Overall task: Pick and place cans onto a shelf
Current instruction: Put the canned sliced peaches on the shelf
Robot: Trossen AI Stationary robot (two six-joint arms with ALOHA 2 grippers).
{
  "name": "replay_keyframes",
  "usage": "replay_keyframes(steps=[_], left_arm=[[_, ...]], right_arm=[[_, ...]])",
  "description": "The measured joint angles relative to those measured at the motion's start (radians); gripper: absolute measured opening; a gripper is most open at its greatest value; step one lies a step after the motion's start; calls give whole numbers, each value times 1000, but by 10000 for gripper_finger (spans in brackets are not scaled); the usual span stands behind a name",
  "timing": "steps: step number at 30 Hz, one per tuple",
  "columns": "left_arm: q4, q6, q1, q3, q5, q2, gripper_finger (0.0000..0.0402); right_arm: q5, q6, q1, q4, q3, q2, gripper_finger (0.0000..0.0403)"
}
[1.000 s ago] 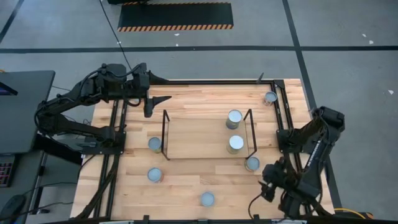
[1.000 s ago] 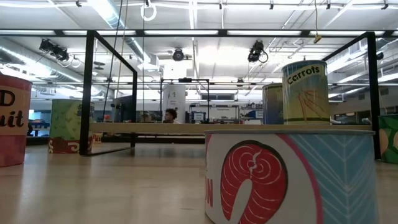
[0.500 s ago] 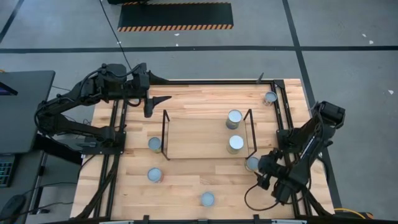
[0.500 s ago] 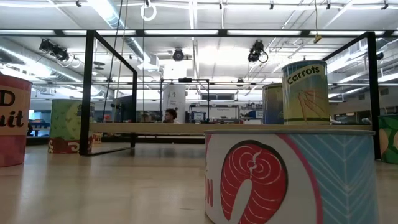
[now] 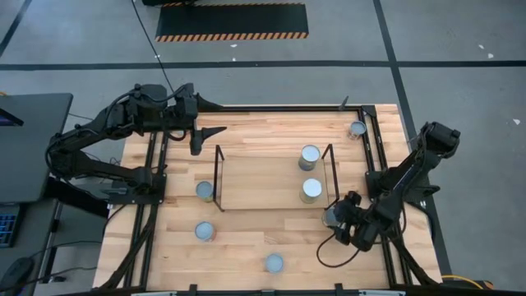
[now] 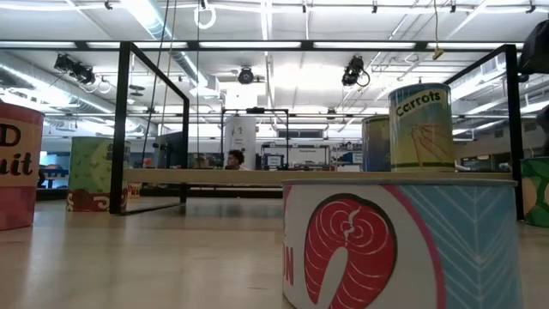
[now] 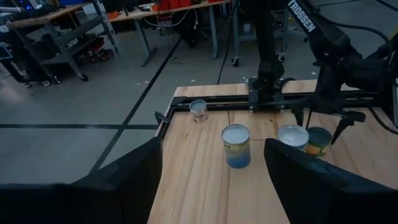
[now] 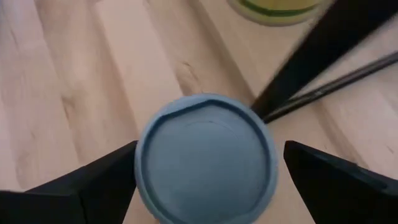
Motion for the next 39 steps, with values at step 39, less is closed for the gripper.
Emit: replay_keyframes(steps=[39], left_arm=[[5, 0, 0, 0, 0, 0, 286]], right_arm=[[-317, -1003, -334, -36, 742, 105, 291]])
